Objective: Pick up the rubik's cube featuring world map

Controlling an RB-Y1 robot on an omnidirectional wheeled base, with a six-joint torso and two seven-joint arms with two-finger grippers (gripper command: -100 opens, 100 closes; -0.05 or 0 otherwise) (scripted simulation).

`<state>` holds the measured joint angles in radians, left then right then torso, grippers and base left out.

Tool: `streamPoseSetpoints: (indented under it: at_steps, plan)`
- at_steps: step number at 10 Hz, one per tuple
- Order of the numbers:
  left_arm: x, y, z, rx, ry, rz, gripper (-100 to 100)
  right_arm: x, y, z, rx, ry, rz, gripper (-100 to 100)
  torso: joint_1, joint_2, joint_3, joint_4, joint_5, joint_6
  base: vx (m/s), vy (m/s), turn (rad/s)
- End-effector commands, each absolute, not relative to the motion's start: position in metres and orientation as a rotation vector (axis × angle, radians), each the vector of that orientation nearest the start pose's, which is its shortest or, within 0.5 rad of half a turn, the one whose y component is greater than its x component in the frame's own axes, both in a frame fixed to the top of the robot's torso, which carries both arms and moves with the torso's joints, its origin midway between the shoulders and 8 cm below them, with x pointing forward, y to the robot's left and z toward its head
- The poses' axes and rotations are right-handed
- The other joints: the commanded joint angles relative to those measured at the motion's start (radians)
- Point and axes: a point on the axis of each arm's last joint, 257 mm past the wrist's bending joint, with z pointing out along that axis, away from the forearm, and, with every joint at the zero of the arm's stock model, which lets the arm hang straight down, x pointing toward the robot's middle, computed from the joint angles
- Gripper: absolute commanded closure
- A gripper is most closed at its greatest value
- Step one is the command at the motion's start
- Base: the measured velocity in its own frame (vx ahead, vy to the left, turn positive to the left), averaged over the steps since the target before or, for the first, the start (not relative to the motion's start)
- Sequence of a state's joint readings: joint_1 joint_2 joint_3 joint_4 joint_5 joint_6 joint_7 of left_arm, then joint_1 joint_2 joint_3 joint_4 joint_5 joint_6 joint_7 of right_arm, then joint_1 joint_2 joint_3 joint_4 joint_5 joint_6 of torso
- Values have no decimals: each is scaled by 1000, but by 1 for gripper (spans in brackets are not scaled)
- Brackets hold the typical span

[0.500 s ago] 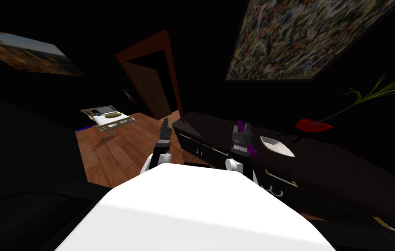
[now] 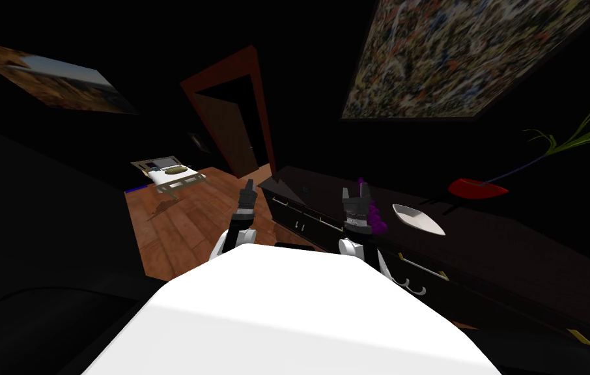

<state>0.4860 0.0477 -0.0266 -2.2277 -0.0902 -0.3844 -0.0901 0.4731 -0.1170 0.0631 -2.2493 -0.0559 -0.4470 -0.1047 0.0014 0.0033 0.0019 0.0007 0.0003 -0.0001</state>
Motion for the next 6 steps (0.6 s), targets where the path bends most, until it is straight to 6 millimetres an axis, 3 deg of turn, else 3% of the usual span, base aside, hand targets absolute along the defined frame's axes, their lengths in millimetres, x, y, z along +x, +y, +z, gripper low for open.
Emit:
streamPoseSetpoints:
  at_steps: [1, 6]
  plan:
    - [375, 262, -20, -650, 834, -1152, 0, 365, -246, 4, 689, 735, 1493, -100, 0, 0, 0, 0, 0, 0, -36, 20, 32]
    - [375, 262, -20, -650, 834, -1152, 0, 370, -218, -17, 587, 894, 1508, -100, 1, 0, 0, 0, 0, 0, -47, 39, 66]
